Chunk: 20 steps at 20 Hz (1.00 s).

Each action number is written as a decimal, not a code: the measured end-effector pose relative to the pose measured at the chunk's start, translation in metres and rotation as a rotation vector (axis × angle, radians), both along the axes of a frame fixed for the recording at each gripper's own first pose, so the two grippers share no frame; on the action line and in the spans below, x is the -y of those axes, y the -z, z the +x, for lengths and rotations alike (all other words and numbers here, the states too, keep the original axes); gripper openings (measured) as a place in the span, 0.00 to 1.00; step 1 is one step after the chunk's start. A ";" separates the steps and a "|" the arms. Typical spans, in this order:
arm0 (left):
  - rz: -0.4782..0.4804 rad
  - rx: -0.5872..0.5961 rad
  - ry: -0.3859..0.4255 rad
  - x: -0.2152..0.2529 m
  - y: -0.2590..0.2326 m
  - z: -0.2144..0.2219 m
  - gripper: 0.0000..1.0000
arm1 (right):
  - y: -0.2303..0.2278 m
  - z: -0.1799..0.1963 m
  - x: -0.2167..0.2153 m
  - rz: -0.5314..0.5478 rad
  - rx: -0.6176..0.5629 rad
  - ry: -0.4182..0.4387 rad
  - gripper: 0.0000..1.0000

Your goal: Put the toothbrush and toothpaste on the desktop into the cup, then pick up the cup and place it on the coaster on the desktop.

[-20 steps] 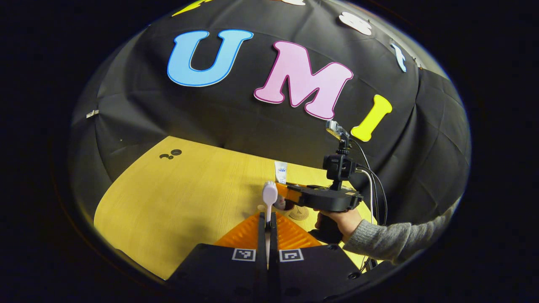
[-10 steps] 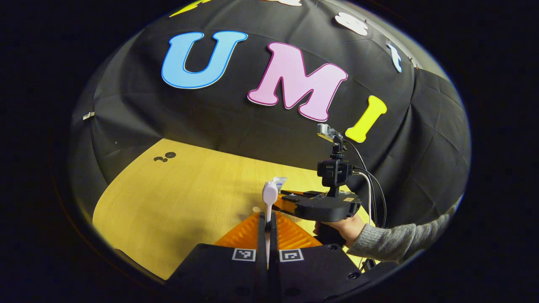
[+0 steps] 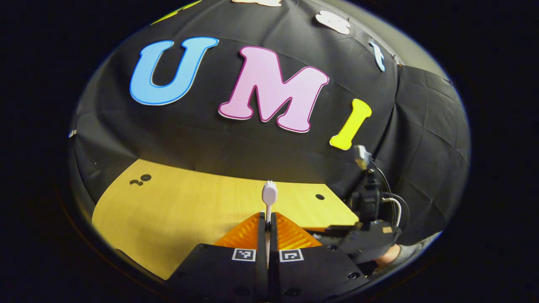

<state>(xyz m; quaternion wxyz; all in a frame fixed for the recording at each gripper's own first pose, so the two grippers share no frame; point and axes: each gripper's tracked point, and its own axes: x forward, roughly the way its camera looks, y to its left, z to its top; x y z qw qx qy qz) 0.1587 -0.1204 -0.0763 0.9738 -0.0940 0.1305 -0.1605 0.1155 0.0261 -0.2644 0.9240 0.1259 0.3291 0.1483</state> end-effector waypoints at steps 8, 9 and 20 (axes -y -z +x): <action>0.063 0.121 0.073 0.036 -0.013 0.052 0.06 | 0.003 -0.089 0.031 0.047 -0.082 0.064 0.48; 0.082 0.130 0.067 0.037 -0.011 0.060 0.06 | 0.004 -0.096 0.033 0.060 -0.092 0.083 0.48; 0.215 0.103 0.045 0.053 0.048 0.109 0.06 | 0.010 -0.140 0.078 0.046 -0.125 0.202 0.48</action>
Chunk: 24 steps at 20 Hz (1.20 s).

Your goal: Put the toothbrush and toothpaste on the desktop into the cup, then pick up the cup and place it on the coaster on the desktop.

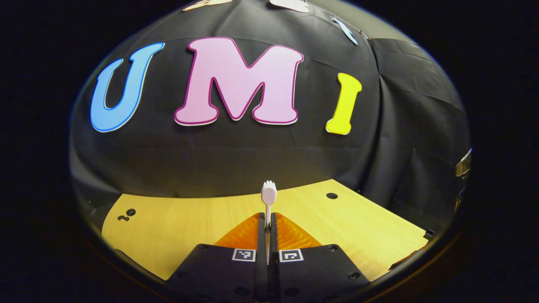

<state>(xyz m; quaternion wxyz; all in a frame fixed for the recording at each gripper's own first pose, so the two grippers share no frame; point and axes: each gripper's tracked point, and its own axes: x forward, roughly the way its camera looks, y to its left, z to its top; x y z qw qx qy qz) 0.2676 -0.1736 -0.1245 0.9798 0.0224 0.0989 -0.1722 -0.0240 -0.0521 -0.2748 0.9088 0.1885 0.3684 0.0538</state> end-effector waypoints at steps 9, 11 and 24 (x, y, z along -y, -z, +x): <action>0.055 -0.108 -0.016 0.008 0.056 0.008 0.06 | 0.002 -0.009 0.024 -0.035 -0.016 0.019 0.49; 0.051 -0.144 -0.012 0.010 0.066 0.004 0.07 | 0.003 -0.011 0.027 -0.036 -0.019 0.023 0.48; 0.064 -0.169 -0.019 0.005 0.064 -0.018 0.14 | 0.004 -0.009 0.030 -0.015 -0.035 0.019 0.48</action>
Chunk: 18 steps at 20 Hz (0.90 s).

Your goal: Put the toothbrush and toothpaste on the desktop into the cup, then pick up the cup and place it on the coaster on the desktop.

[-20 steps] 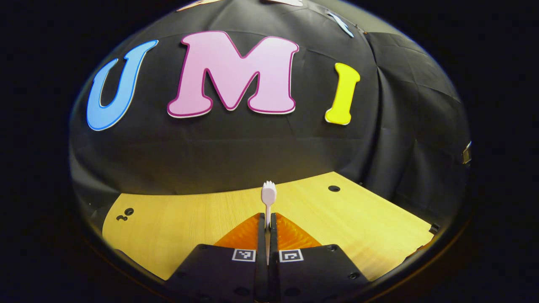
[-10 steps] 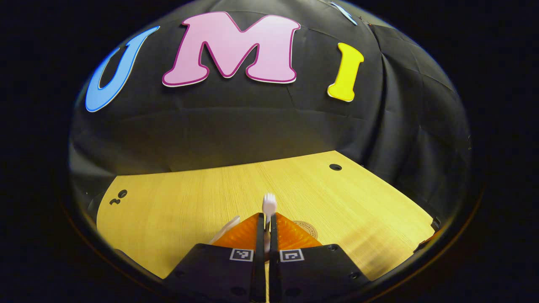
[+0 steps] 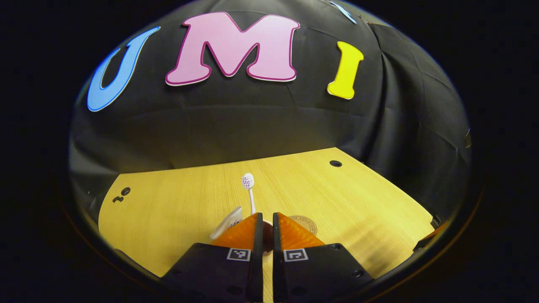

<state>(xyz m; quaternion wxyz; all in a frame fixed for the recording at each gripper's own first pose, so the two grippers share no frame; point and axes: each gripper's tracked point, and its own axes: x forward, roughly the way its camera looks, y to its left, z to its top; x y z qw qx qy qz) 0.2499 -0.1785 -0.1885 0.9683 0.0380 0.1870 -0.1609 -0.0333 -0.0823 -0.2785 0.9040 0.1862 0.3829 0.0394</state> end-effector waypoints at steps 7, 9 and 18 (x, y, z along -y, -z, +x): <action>-0.016 0.021 0.046 -0.017 -0.034 -0.041 0.23 | -0.002 0.007 -0.010 0.019 0.007 -0.018 0.48; 0.007 -0.018 0.048 -0.035 -0.031 -0.047 0.29 | -0.002 0.007 -0.012 0.023 0.006 -0.027 0.48; 0.040 -0.304 0.134 -0.072 0.011 -0.069 0.50 | -0.003 0.012 -0.014 0.045 0.010 -0.042 0.49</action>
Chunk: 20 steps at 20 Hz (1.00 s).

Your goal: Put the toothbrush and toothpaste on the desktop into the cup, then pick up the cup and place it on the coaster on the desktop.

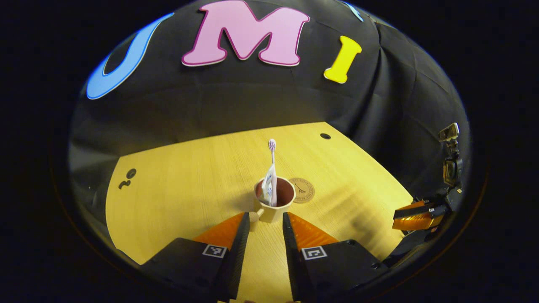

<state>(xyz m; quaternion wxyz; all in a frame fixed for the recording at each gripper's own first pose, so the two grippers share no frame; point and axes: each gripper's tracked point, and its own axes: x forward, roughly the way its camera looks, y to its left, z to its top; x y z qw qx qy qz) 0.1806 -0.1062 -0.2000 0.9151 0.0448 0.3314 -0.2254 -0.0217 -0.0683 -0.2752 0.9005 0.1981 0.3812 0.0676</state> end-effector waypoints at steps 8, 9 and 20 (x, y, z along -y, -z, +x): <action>0.159 -0.164 0.109 -0.017 0.047 0.014 0.61 | 0.000 -0.003 0.009 0.010 -0.003 0.023 0.49; 0.170 -0.184 0.118 -0.018 0.055 0.018 0.67 | 0.001 -0.005 0.011 0.010 -0.003 0.027 0.48; 0.288 -0.324 0.258 -0.002 0.096 0.050 0.64 | 0.004 -0.012 0.023 0.073 -0.017 0.085 0.48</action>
